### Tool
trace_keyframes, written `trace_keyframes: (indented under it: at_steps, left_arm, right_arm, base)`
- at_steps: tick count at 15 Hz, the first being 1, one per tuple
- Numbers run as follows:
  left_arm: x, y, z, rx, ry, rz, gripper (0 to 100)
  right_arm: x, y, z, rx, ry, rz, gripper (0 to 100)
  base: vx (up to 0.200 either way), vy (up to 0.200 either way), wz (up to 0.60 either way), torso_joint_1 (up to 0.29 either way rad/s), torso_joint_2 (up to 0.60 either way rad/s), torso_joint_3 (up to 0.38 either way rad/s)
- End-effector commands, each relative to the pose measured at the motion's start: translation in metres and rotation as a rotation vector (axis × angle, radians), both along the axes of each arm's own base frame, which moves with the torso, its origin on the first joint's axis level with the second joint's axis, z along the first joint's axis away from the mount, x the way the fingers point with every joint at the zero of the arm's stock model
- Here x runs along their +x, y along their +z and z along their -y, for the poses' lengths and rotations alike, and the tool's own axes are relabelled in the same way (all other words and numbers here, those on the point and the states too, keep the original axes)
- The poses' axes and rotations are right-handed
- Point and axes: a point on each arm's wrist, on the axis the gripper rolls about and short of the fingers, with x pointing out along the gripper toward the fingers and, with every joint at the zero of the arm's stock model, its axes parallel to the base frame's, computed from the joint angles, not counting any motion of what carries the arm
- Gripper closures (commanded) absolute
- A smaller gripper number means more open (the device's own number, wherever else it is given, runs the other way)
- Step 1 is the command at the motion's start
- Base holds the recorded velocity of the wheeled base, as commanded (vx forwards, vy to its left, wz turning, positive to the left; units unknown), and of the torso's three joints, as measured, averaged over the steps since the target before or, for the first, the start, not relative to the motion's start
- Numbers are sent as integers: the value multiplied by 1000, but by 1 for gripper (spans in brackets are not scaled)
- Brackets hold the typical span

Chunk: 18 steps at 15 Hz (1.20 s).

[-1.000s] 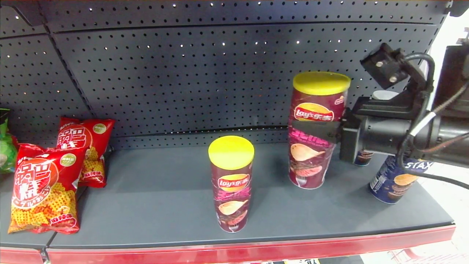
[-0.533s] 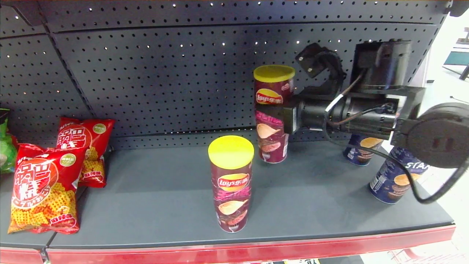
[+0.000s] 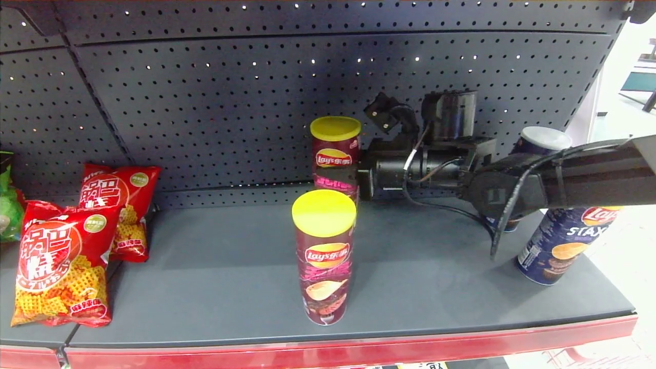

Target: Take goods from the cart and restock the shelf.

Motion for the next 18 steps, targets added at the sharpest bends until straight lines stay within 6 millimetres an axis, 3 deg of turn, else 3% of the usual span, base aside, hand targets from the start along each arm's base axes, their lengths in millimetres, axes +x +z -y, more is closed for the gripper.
trace_keyframes:
  at_steps: [1,12,18]
  left_arm:
    - [0,0,0,0,1,-3,0]
    - [0,0,0,0,1,-3,0]
    - [0,0,0,0,1,-3,0]
  right_arm:
    - [16,-18,-11,-6,23,-30,100]
    - [19,-27,-19,-2,80,-32,100]
    - [8,-23,-10,-4,75,-34,100]
  base:
    - [0,0,0,0,0,0]
    - [0,0,0,0,0,0]
    - [0,0,0,0,0,0]
